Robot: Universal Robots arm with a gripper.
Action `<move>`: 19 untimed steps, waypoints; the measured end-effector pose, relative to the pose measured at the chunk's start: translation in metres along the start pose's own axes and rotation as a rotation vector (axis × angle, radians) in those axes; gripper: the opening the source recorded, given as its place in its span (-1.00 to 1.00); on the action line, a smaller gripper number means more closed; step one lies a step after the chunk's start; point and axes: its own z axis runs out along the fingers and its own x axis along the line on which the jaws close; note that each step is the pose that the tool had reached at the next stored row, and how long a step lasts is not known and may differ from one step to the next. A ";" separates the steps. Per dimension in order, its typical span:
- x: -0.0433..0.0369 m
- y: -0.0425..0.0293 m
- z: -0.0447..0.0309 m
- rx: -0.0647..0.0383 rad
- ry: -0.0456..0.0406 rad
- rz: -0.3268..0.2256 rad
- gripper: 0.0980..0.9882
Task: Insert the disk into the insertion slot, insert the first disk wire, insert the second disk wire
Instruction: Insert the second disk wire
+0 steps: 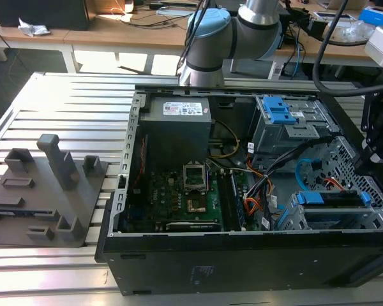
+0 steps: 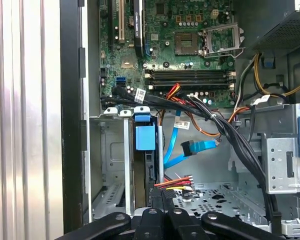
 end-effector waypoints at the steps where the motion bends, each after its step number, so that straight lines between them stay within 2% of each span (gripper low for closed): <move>1: 0.0001 0.0031 0.0001 0.000 0.0001 0.000 -0.98; 10: 0.0013 0.0347 0.0016 0.000 -0.0001 0.000 -0.98; 12: -0.0033 0.0423 0.0018 0.000 0.0001 0.000 -0.98; 14: -0.0090 0.0444 0.0019 0.000 0.0000 0.000 -0.98; 19: -0.0099 0.0455 0.0019 0.000 0.0000 0.000 -0.98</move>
